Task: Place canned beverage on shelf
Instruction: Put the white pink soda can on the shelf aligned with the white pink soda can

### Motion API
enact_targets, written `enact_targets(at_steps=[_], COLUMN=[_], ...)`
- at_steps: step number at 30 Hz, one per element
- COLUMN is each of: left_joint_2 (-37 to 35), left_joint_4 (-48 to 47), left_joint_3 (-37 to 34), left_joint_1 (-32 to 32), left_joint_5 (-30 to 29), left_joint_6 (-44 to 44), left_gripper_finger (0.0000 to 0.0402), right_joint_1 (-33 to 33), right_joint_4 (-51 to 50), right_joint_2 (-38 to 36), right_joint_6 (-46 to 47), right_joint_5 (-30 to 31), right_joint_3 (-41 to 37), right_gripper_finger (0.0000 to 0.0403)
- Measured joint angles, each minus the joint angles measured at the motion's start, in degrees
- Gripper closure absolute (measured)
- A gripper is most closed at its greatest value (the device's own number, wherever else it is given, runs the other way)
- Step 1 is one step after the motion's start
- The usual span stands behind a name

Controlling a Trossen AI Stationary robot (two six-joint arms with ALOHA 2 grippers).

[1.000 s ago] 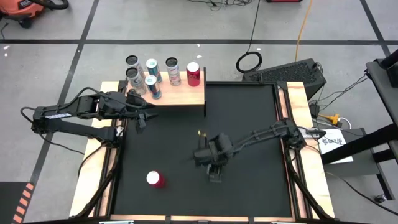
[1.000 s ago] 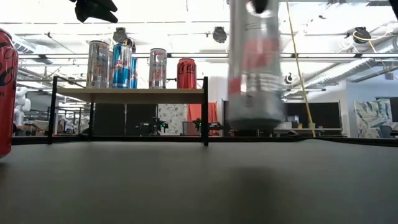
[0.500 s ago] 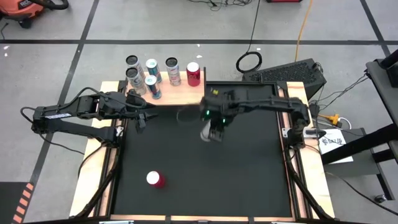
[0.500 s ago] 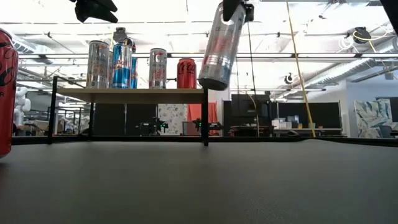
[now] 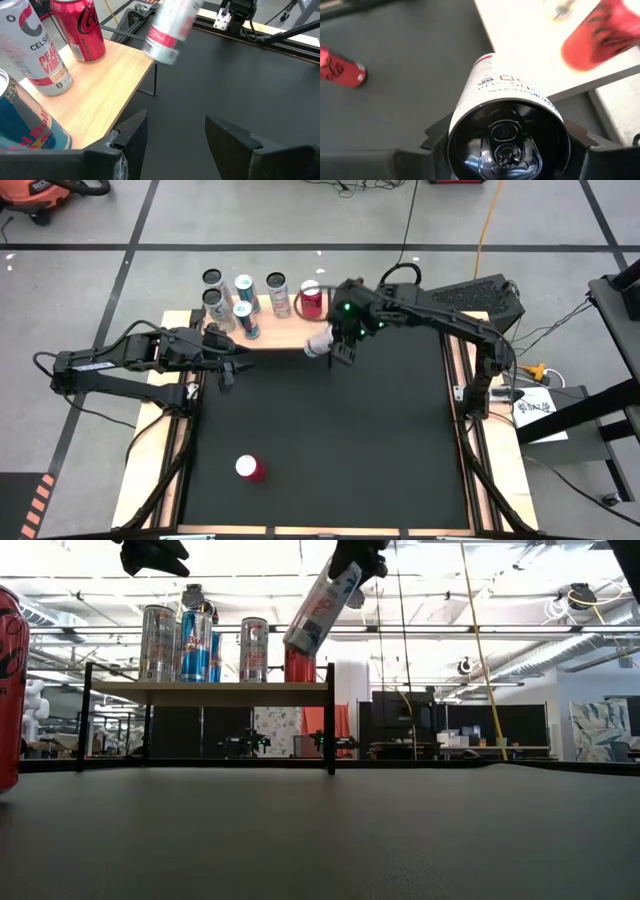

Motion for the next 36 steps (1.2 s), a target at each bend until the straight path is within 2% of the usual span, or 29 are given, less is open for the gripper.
enact_targets(at_steps=[10,21,27,33,36], left_joint_2=[-0.01,0.00,0.00,-0.01,0.00], left_joint_4=[0.02,0.02,0.02,0.02,0.02], left_joint_3=[0.00,-0.02,0.00,0.00,0.00], left_joint_1=[0.00,0.00,0.00,0.00,0.00], left_joint_5=[-0.04,-0.04,-0.02,-0.02,-0.02], left_joint_6=[0.00,0.02,0.02,0.02,0.02], left_gripper_finger=[0.0201,0.0201,0.0201,0.0201,0.0201], right_joint_1=[-4.56,-5.18,-5.57,-6.41,-6.81], right_joint_4=[2.37,2.18,3.01,2.74,2.81], right_joint_2=[0.57,5.28,5.36,5.36,5.36], right_joint_6=[-2.85,-5.18,-5.68,-5.66,-5.68], right_joint_5=[0.00,0.11,1.72,1.73,1.65], right_joint_3=[2.75,2.77,2.77,2.77,2.77], right_gripper_finger=[0.0183,0.0183,0.0183,0.0132,0.0125])
